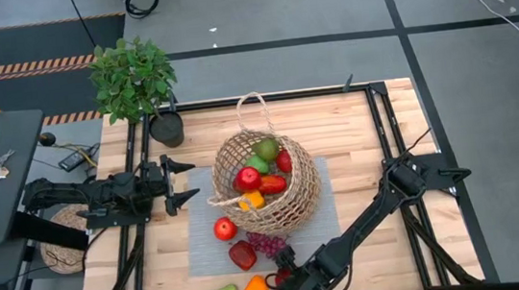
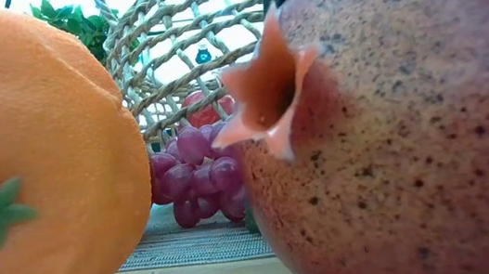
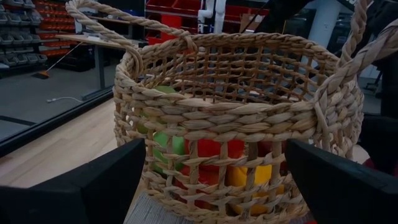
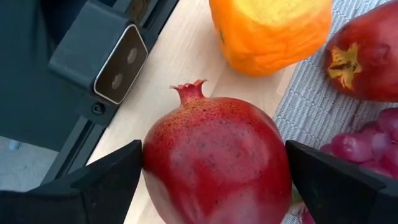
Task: Build produce basket
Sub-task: Put the pomegranate into the basket
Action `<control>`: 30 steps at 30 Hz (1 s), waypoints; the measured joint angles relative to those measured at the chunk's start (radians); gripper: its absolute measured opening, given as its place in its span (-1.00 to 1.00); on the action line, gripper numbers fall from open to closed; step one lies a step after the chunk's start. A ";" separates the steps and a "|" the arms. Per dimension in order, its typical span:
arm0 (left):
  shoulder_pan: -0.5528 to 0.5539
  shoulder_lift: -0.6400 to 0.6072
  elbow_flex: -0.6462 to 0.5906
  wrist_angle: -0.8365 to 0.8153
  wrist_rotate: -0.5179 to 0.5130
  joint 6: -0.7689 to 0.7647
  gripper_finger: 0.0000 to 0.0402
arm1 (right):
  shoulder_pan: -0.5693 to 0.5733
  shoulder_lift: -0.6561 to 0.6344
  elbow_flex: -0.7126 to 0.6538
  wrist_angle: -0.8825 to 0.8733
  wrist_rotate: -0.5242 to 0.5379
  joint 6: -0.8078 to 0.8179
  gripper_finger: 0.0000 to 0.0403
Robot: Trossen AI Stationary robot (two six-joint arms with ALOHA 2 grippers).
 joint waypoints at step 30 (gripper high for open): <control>0.000 0.000 0.000 0.000 0.000 0.000 0.95 | -0.003 -0.255 -0.009 0.040 0.352 0.017 0.78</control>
